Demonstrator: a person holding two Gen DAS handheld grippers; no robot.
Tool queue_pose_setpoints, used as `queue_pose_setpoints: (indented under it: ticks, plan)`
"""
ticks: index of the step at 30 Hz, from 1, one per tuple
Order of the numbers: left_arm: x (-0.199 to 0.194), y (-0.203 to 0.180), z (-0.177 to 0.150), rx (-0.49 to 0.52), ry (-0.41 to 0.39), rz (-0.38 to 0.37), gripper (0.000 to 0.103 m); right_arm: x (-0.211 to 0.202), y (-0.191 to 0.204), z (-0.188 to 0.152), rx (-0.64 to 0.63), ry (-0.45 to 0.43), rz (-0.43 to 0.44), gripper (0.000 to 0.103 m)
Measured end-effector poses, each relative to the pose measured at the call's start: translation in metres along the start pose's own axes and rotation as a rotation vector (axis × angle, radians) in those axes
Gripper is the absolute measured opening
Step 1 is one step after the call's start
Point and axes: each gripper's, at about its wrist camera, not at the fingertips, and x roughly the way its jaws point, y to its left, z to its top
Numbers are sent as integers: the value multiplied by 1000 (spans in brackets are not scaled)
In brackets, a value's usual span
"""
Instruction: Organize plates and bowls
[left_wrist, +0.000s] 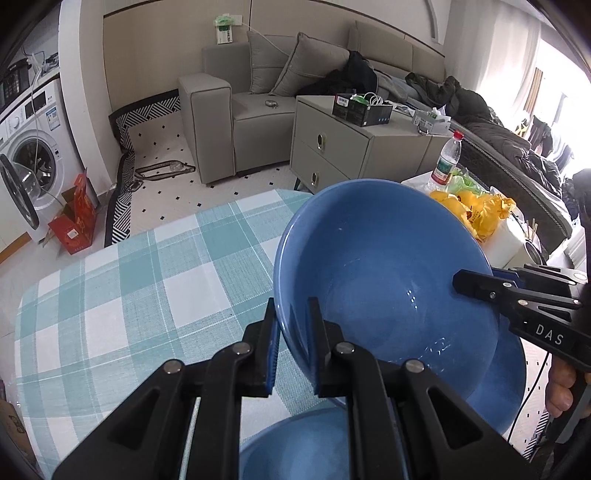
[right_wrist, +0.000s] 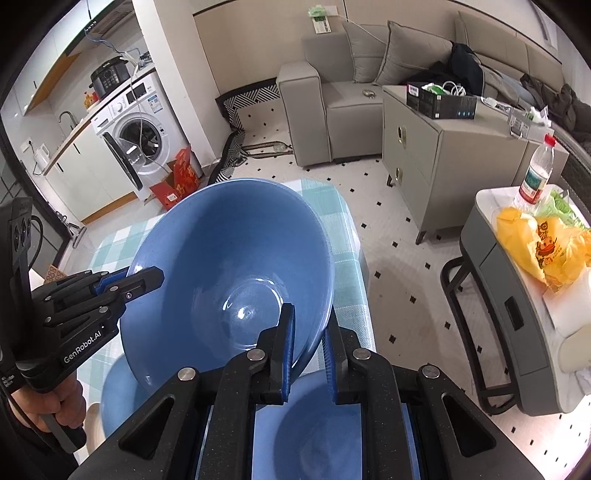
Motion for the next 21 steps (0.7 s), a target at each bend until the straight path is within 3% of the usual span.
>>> queue_pose_setpoints:
  ticks: [21]
  plan:
    - [-77,8,-32,-6,-69,32,11,-73,53,-28,-90,-64,50,14]
